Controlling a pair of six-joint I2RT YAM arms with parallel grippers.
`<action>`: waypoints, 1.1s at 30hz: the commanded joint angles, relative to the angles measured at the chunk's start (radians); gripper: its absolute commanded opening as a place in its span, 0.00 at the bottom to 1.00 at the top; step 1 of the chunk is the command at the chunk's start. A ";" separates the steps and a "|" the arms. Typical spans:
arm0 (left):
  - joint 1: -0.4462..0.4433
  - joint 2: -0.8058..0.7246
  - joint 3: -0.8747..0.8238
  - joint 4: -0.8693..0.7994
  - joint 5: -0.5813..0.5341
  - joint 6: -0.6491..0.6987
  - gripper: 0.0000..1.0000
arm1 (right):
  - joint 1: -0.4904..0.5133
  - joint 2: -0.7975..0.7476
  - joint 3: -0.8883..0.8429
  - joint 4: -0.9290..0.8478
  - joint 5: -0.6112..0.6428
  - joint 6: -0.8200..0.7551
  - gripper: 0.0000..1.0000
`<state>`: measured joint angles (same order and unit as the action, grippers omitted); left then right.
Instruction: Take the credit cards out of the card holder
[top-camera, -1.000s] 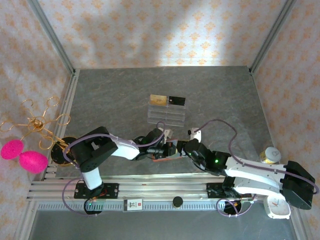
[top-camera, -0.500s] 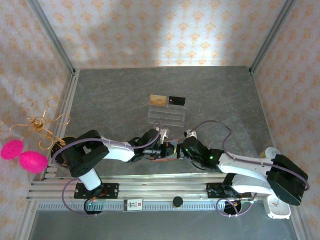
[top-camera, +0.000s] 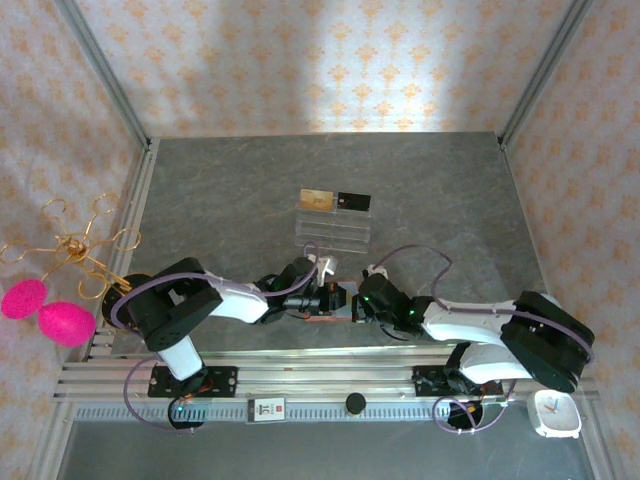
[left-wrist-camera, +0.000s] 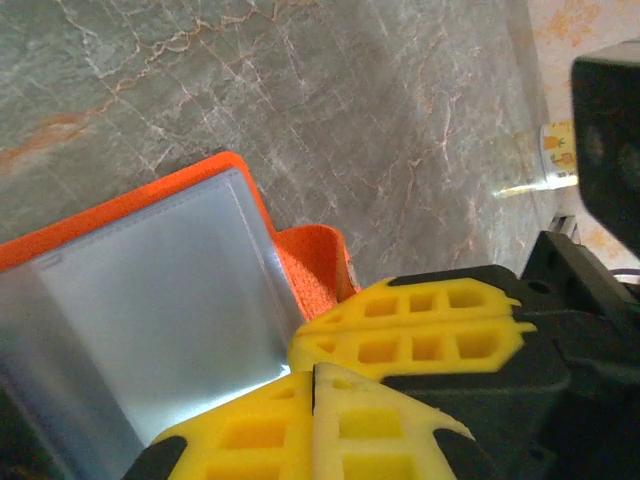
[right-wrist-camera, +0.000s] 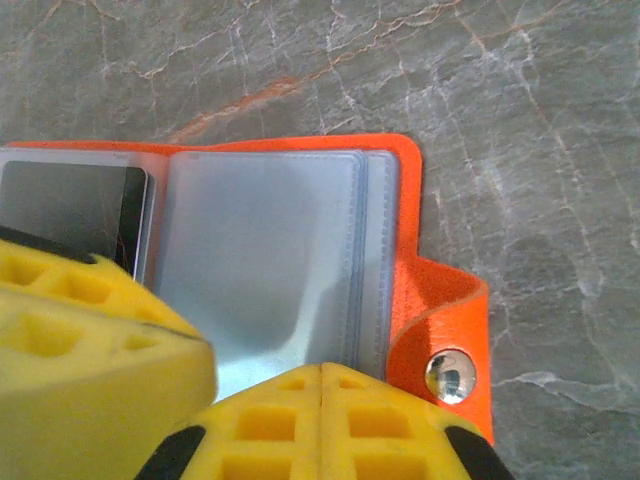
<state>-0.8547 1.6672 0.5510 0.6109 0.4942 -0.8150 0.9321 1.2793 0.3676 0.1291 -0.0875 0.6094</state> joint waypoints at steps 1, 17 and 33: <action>0.018 -0.112 -0.047 0.027 -0.014 -0.019 0.00 | -0.009 0.013 -0.028 -0.031 0.044 0.010 0.00; 0.075 -0.270 -0.240 -0.144 -0.170 0.012 0.00 | -0.009 -0.005 -0.028 -0.034 0.045 0.004 0.00; 0.078 -0.167 -0.227 -0.064 -0.111 0.037 0.00 | -0.009 -0.143 0.196 -0.247 0.013 -0.098 0.23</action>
<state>-0.7826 1.4799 0.3347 0.5476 0.3695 -0.8024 0.9283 1.1748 0.4927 -0.0490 -0.0769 0.5591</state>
